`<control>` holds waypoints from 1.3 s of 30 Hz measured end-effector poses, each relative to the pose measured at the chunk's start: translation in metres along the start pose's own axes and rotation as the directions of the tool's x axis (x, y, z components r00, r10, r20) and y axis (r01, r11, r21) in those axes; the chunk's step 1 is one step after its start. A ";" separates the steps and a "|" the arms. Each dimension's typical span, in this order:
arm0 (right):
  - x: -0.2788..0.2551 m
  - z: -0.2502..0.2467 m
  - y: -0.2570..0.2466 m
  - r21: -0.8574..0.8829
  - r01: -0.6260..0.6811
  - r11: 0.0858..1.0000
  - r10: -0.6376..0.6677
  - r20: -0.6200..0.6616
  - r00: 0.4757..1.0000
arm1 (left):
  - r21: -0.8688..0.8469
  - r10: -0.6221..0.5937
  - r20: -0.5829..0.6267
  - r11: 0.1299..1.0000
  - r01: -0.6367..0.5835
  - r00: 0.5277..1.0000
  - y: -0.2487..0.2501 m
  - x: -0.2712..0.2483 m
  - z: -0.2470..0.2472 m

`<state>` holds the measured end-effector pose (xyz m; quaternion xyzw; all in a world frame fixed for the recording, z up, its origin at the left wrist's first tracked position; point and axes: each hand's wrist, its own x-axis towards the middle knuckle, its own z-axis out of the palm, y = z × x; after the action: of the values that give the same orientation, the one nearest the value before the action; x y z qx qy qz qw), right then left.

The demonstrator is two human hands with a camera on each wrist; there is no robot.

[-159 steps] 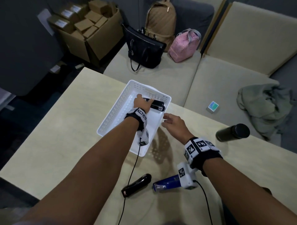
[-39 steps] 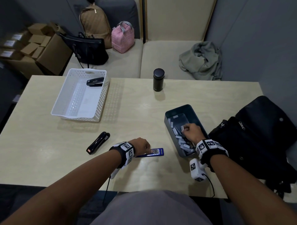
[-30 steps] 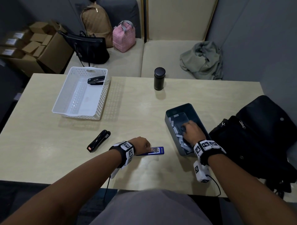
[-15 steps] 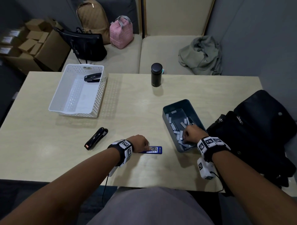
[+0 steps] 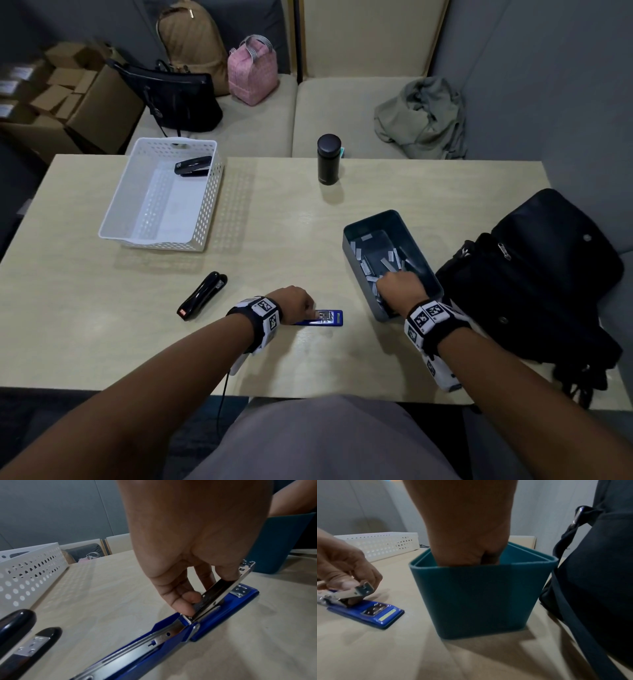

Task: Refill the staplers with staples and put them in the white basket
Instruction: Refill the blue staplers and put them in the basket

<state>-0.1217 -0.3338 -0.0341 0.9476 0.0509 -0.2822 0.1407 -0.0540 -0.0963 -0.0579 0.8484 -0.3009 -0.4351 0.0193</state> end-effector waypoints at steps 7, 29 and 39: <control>-0.002 -0.005 0.001 0.165 -0.069 0.984 0.061 0.048 0.997 | -0.032 0.004 -0.012 0.999 -0.004 1.000 -0.002 -0.005 0.001; 0.000 0.000 0.013 0.390 -0.113 0.914 0.067 0.129 0.989 | -0.037 0.014 -0.060 0.999 -0.017 0.998 -0.001 -0.011 0.008; 0.001 0.003 -0.007 0.055 -0.115 0.992 0.114 0.015 0.993 | -0.014 0.003 -0.043 1.000 -0.004 0.999 0.001 -0.013 0.007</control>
<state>-0.1235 -0.3282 -0.0384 0.9509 -0.0122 -0.2804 0.1302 -0.0654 -0.0888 -0.0523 0.8568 -0.2987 -0.4190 0.0324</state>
